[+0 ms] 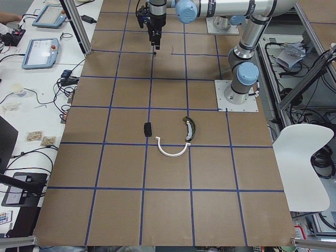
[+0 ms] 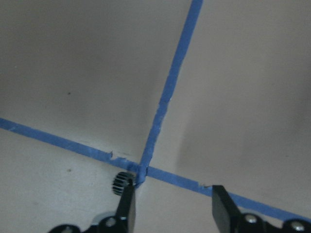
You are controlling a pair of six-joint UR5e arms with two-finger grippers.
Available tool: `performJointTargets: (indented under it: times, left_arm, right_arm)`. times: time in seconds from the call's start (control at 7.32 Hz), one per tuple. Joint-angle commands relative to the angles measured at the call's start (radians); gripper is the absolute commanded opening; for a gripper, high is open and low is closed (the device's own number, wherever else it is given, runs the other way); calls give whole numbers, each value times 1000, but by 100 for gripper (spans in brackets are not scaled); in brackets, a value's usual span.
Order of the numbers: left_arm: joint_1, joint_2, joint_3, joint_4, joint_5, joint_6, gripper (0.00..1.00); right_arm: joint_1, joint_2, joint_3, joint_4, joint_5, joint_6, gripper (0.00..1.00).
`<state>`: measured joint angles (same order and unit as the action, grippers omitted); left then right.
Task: Place bearing gear from tray to pile
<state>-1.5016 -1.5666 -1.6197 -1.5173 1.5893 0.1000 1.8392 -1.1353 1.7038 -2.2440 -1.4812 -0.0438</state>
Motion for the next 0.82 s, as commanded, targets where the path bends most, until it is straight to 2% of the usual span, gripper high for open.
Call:
performJointTargets:
  times: [0.0, 0.27, 0.41, 0.55, 0.68]
  left_arm:
    - [-6, -42, -2, 20, -2, -11, 100]
    - [-78, -114, -2, 70, -11, -90, 100]
    - [-151, -174, -2, 194, -28, -145, 100]
    - [-223, -232, 0, 248, -28, -196, 100]
    - [-271, -295, 0, 314, -31, -203, 100]
  right_arm:
    - [-203, -105, -36, 210, -8, -339, 85]
    - [-445, -176, -39, 343, -42, -715, 85]
    - [-569, -184, -39, 331, -123, -943, 83]
    - [-712, -178, -44, 325, -123, -1179, 83]
    - [-814, -169, -47, 322, -123, -1315, 83]
